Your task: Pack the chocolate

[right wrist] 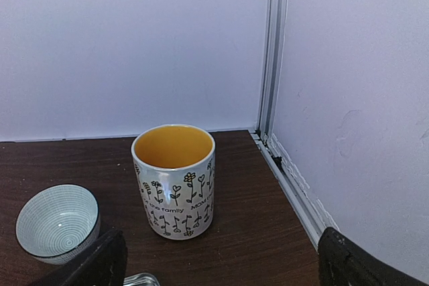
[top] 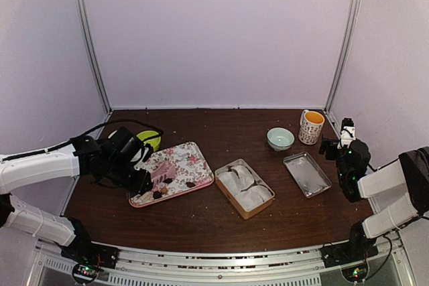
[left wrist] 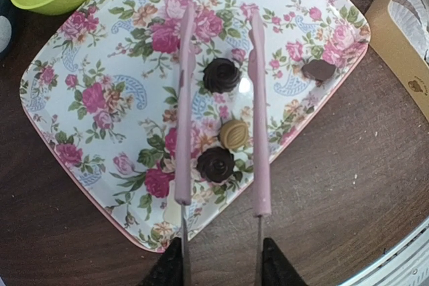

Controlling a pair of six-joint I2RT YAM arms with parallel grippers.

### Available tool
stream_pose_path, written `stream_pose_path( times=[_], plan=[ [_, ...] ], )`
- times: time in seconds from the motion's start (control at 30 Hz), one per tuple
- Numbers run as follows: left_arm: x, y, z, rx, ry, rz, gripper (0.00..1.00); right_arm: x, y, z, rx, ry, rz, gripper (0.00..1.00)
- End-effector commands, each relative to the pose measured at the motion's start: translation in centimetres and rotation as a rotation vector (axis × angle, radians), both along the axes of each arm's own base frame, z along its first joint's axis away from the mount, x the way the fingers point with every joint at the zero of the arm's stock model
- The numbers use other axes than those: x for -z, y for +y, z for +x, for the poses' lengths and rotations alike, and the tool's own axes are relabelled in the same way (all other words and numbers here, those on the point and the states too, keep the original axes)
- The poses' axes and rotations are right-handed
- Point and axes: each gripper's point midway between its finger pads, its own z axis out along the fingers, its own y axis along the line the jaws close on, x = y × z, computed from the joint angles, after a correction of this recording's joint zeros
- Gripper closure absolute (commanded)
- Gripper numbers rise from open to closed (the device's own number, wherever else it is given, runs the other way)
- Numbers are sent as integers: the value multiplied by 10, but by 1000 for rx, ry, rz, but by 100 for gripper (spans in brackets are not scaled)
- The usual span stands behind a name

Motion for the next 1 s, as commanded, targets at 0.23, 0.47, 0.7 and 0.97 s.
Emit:
stream_pose_path(
  times=[0.23, 0.47, 0.7, 0.97],
  plan=[
    [10, 0, -5, 0, 41, 16, 63, -7, -2, 3, 4, -21, 4, 0],
    [17, -1, -5, 6, 56, 46, 65, -7, -2, 3, 4, -21, 4, 0],
    [10, 0, -4, -1, 49, 53, 70, -7, -1, 3, 3, -21, 4, 0],
    [0, 2, -4, -9, 34, 43, 71, -7, -2, 3, 4, -21, 4, 0]
  ],
)
